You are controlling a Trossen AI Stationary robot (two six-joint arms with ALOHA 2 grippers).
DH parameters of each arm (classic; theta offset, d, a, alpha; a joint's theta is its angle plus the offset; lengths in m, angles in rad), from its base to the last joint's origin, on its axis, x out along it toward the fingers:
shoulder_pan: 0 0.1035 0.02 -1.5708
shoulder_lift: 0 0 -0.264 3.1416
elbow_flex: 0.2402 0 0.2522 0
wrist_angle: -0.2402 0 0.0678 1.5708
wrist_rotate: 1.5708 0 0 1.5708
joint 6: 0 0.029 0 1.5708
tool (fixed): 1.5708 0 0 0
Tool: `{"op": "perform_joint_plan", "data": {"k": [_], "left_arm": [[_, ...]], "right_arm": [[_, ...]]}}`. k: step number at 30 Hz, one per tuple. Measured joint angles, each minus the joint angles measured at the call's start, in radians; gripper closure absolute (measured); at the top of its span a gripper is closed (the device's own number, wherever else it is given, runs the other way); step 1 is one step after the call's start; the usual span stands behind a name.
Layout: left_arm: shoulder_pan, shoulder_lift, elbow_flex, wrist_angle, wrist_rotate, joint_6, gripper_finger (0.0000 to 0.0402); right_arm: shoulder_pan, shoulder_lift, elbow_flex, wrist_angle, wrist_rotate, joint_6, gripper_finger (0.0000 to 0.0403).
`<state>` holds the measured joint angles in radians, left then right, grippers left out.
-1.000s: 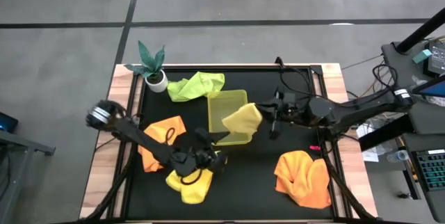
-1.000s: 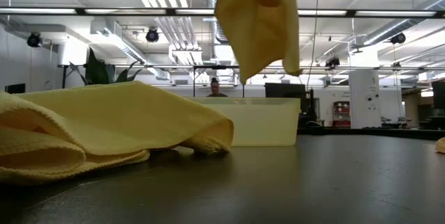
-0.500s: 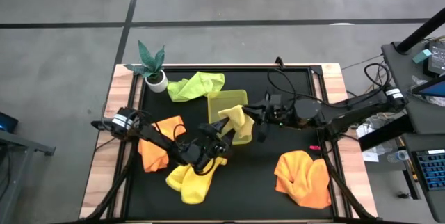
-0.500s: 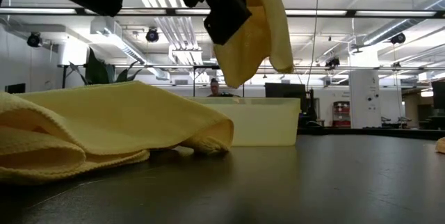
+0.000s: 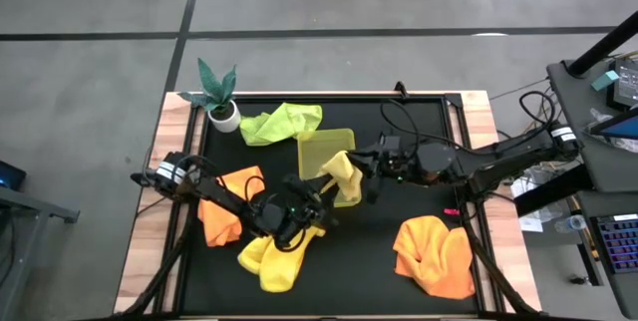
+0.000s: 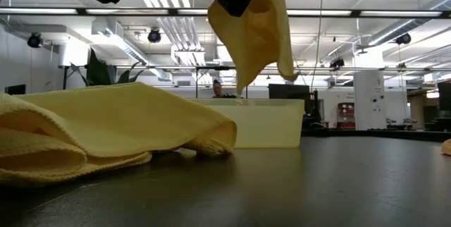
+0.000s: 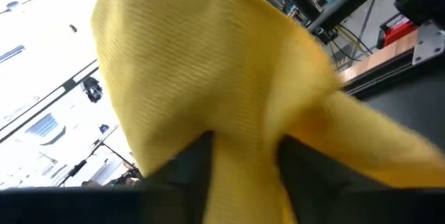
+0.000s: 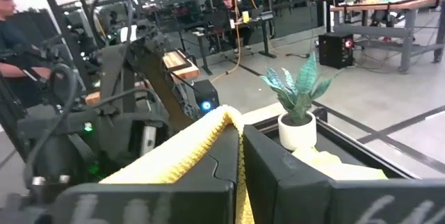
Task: Fold microfiber towels
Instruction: Fold the top yellow microfiber cloth
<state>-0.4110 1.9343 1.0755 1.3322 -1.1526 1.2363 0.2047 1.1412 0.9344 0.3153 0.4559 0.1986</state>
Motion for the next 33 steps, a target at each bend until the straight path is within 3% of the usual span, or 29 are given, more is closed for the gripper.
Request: {"op": "perform_joint_plan", "data": {"k": [2, 6, 11, 15, 22, 27, 30, 33], "left_arm": [[-0.014, -0.004, 0.004, -0.002, 0.001, 0.0, 0.0373], [-0.048, -0.041, 0.011, -0.001, 0.01, -0.003, 0.0397], [-0.113, -0.134, 0.004, -0.011, -0.009, -0.027, 0.0401], [-0.16, -0.201, 0.002, -0.034, -0.035, -0.042, 0.0401], [-0.193, -0.243, -0.002, -0.214, -0.084, -0.161, 0.0401], [-0.197, -0.245, -0.004, -0.419, -0.083, -0.222, 0.0401], [-0.197, -0.243, -0.005, -0.574, -0.063, -0.342, 0.0401], [-0.192, -0.244, -0.006, -0.61, -0.062, -0.447, 0.0401]], "right_arm": [[0.0, 0.0, 0.0, -0.007, 0.001, 0.0, 0.0394], [0.0, -0.005, 0.0, -0.052, 0.0, 0.0, 0.0394], [0.003, -0.015, 0.0, -0.165, -0.007, 0.033, 0.0385], [0.021, -0.019, 0.004, -0.22, -0.018, 0.056, 0.0353], [0.064, -0.022, 0.004, -0.382, -0.028, 0.07, 0.0265], [0.066, -0.02, 0.003, -0.461, -0.14, 0.089, 0.0207], [0.066, -0.014, 0.005, -0.451, -0.149, 0.062, 0.0182], [0.066, -0.012, 0.013, -0.456, -0.15, 0.025, 0.0166]]}}
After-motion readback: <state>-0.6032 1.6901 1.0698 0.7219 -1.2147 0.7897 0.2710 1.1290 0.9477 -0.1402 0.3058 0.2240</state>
